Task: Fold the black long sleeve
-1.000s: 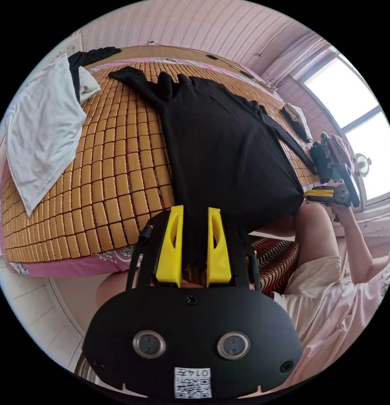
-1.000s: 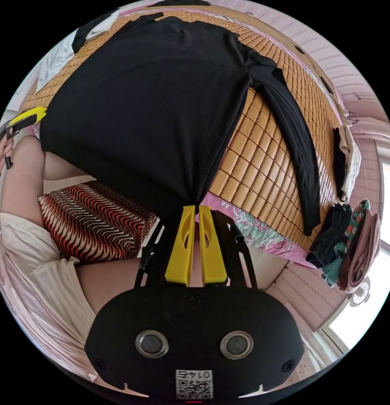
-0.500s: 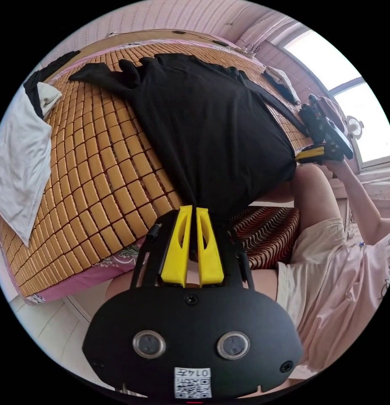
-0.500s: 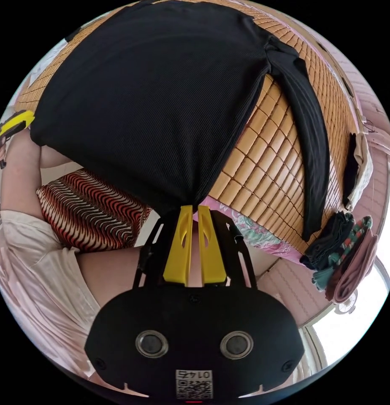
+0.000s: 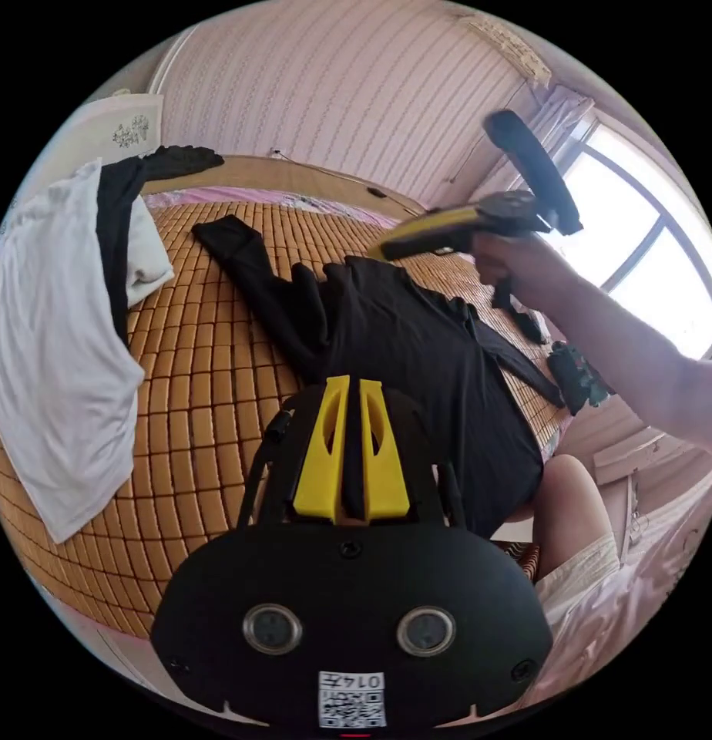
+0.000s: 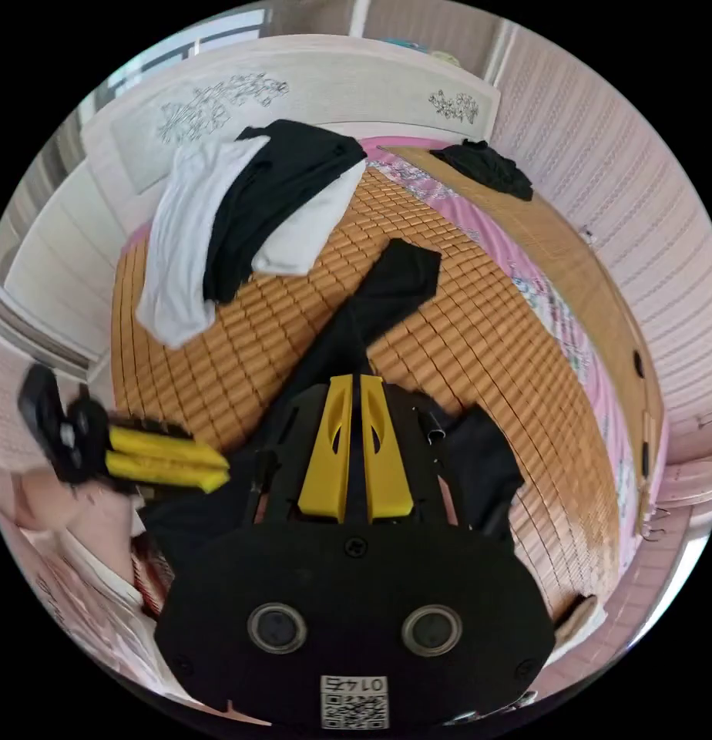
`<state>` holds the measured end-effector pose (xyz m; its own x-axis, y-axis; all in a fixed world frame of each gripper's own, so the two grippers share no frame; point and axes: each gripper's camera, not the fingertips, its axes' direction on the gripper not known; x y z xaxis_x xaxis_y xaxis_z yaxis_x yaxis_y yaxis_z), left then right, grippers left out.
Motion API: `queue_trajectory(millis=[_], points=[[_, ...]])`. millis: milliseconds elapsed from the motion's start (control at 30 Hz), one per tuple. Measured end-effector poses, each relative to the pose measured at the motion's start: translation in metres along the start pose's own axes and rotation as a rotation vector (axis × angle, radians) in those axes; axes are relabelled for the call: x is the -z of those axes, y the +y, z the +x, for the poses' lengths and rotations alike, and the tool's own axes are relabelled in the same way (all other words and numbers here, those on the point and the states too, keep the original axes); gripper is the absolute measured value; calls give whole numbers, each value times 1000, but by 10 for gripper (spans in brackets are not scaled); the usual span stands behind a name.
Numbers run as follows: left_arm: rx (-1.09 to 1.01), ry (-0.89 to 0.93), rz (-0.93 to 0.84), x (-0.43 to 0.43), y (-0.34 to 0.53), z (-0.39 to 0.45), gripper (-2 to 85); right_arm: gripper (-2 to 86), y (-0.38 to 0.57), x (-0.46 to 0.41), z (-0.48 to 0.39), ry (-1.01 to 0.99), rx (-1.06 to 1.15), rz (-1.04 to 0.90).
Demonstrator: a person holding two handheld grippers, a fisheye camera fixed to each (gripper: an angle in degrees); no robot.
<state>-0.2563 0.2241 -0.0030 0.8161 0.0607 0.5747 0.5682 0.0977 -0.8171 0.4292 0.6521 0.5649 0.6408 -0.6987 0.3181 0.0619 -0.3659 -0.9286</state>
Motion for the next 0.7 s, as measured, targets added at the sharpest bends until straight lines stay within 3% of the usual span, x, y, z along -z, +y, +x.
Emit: queue_trajectory(millis=[100,267,433,500,600,700], points=[[-21,-38,-54,-24,-16,-8,21,27,-64,-41,28,-117,-105,-31],[-58,-68,-157,-42,-17,-24,2,78,-115,-109,28,-26,-104,-110],[-24,14,-127,-31,-12,-44,3,34,-114,-128,37,-42,-165,-106],[-10,31,-122,-26,-12,-49,27,14,-104,-115,43,-119,-135,-77],[-2,78,-100,-10,-5,-52,60,6,-70,-63,48,-340,-27,112],[-30,135,-36,28,17,-47,63,5,-34,-4,33,-578,173,238]])
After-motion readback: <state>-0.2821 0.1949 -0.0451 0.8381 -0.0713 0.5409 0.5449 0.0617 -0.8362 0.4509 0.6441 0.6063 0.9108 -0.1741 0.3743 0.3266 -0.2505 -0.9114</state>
